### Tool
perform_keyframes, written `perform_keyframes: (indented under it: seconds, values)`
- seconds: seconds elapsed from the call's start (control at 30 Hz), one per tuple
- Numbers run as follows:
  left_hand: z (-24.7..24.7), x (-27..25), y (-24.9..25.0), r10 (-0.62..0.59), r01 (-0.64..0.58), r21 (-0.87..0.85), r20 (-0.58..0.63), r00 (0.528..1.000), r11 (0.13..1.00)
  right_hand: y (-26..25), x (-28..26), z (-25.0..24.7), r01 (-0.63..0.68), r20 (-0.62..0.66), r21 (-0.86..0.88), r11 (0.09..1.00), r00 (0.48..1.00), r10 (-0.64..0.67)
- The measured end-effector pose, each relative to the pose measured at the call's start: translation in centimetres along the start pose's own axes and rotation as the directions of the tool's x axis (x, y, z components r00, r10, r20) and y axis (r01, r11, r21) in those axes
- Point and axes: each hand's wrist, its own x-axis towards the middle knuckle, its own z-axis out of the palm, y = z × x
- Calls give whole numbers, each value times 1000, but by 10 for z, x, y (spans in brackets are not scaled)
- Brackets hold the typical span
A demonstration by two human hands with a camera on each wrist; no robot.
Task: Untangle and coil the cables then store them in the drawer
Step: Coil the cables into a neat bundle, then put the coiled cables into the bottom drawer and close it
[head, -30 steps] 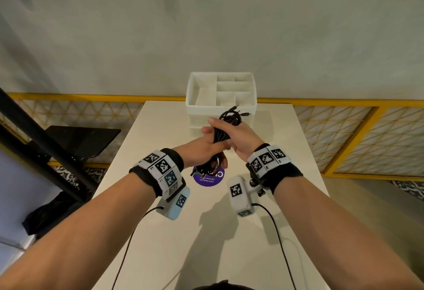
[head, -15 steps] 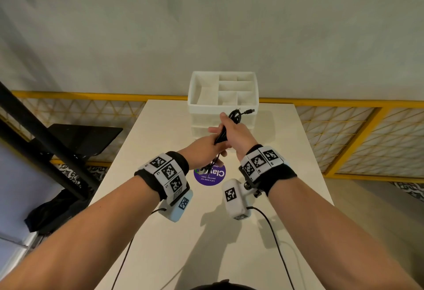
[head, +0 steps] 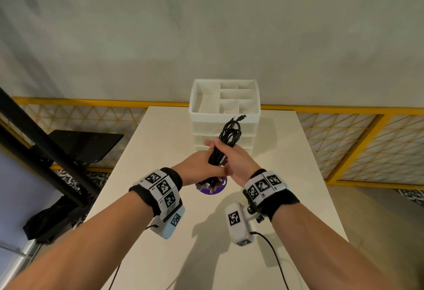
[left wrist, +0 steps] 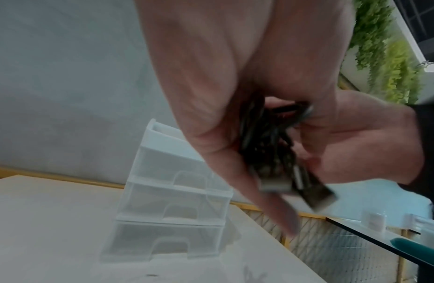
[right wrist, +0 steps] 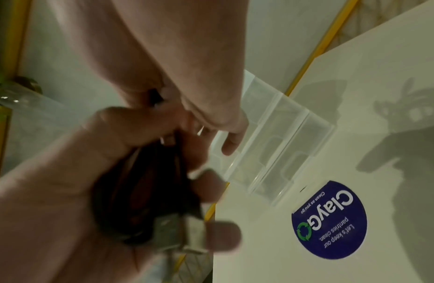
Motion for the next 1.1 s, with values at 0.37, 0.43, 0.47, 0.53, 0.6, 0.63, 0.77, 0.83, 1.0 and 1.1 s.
perform_keyframes:
  seconds: [0.37,0.43,0.47,0.53,0.6,0.63,0.77,0.83,1.0,1.1]
  values:
    - [-6,26,-33,-18,18,60,-10,1000,998,24,28,10,-22,-197,227,974,978,68]
    - [-12,34,-40,-51,51,13,-25,998,999,27,36,9,-8,-272,297,955,958,93]
    - [-15,38,-42,-88,88,14,-26,996,996,29,41,6,22,-327,360,933,939,104]
    - [-25,47,-46,-113,117,140,-35,993,983,33,51,-3,107,-435,497,861,890,140]
    - [-39,59,-50,-22,50,337,-85,996,940,39,62,-17,142,-516,538,831,835,192]
    - [-46,66,-50,68,-4,431,-135,988,902,43,67,-23,134,-545,524,841,811,211]
    - [-72,98,-43,440,-92,701,-335,833,707,55,88,-35,21,-581,463,886,762,285]
    - [-82,113,-37,505,-59,797,-322,801,600,59,99,-38,-42,-581,467,883,739,342]
    - [-99,130,-38,410,-9,823,-273,870,568,65,121,-31,-32,-526,579,815,748,404]
    - [-100,134,-41,457,1,814,-326,827,581,68,129,-29,-2,-492,633,775,771,404]
